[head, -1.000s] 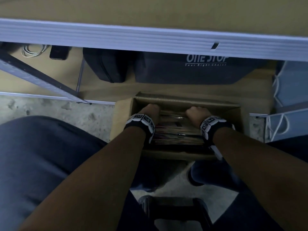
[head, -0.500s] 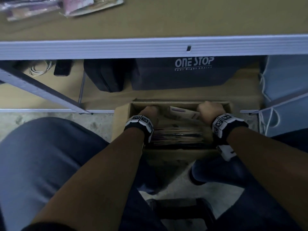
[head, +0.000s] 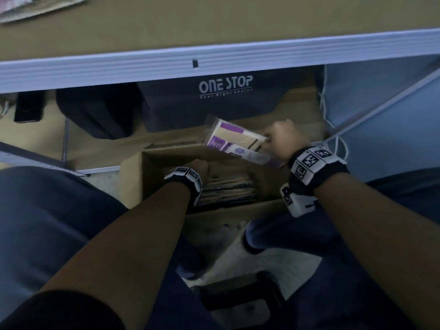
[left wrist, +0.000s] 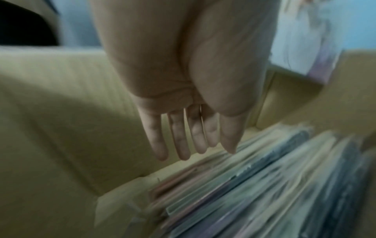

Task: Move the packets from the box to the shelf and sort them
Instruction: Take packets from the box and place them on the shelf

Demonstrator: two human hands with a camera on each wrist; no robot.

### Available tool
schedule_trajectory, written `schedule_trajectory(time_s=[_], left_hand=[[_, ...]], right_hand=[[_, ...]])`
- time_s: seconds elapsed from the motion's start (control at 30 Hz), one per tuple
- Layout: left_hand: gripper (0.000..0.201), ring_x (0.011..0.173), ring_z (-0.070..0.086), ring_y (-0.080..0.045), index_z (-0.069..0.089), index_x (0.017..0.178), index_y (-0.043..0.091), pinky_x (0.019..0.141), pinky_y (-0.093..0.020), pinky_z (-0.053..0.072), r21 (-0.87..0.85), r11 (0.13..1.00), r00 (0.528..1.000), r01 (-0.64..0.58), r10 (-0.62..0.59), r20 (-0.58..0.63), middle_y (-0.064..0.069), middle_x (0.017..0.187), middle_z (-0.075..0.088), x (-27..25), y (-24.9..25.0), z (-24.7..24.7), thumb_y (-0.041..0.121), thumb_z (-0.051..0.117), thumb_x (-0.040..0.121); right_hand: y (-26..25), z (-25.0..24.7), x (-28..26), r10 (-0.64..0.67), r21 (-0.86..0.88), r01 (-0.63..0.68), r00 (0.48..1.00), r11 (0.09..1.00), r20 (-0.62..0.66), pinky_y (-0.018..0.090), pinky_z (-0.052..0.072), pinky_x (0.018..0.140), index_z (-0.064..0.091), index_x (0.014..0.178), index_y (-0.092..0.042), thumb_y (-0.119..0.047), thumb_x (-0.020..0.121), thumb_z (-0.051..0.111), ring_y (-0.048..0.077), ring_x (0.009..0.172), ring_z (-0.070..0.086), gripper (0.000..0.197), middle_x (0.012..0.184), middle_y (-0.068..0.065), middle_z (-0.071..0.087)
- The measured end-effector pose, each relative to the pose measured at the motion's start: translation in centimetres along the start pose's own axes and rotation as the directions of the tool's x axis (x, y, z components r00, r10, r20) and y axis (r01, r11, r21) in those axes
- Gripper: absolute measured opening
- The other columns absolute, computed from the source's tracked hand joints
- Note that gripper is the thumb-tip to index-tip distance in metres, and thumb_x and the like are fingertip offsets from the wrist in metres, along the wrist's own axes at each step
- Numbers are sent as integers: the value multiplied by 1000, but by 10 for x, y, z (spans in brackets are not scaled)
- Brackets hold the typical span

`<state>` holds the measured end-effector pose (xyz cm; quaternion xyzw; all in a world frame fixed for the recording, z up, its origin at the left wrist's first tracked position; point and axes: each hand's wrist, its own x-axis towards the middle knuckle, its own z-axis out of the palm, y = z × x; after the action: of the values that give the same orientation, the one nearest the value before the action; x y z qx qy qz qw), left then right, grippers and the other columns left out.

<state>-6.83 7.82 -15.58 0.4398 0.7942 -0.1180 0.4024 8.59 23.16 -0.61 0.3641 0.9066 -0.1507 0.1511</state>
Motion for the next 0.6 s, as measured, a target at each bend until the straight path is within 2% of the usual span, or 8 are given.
schedule_trajectory(time_s=[0.1,0.17,0.27,0.4,0.5,0.6], left_hand=[[45,107,62,-29,62,118,20,90,-40,53,39,999,1000,-1,1,13,-9,121,62,-7,5,0,27,71,74],[45,113,59,-26,57,126,19,93,-36,50,52,998,1000,-21,20,9,-9,129,58,-6,5,5,23,65,82],[45,116,58,-26,56,127,12,93,-36,50,17,1000,1000,-22,22,18,-10,130,58,0,4,4,18,65,84],[65,111,56,-23,58,125,13,90,-28,48,25,998,997,-63,62,48,-5,132,55,9,-2,2,8,78,63],[43,109,57,-23,60,122,8,89,-26,45,-8,998,998,-55,55,15,-9,129,58,18,-6,1,7,68,80],[39,114,57,-27,57,125,5,96,-30,45,-31,999,998,-44,42,-51,-14,128,58,23,-6,0,5,60,86]], right_hand=[[4,-1,2,9,57,-8,1000,998,-11,30,42,69,73,96,-21,-25,83,61,26,87,57,18,94,8,67],[6,0,5,19,98,-18,1000,995,0,31,47,72,73,97,-22,-24,83,61,25,89,58,18,93,7,67],[7,2,10,29,132,-31,999,991,17,36,53,77,73,94,-23,-26,83,63,23,84,62,16,90,4,69],[8,2,15,45,139,-49,999,989,29,40,54,79,73,95,-24,-27,84,62,20,84,62,15,89,1,68],[10,3,18,54,155,-57,998,986,25,39,55,78,72,95,-23,-28,85,63,18,82,62,14,88,0,68],[11,3,19,49,153,-52,999,987,24,40,55,77,73,92,-23,-29,85,63,18,80,63,14,86,-1,69]])
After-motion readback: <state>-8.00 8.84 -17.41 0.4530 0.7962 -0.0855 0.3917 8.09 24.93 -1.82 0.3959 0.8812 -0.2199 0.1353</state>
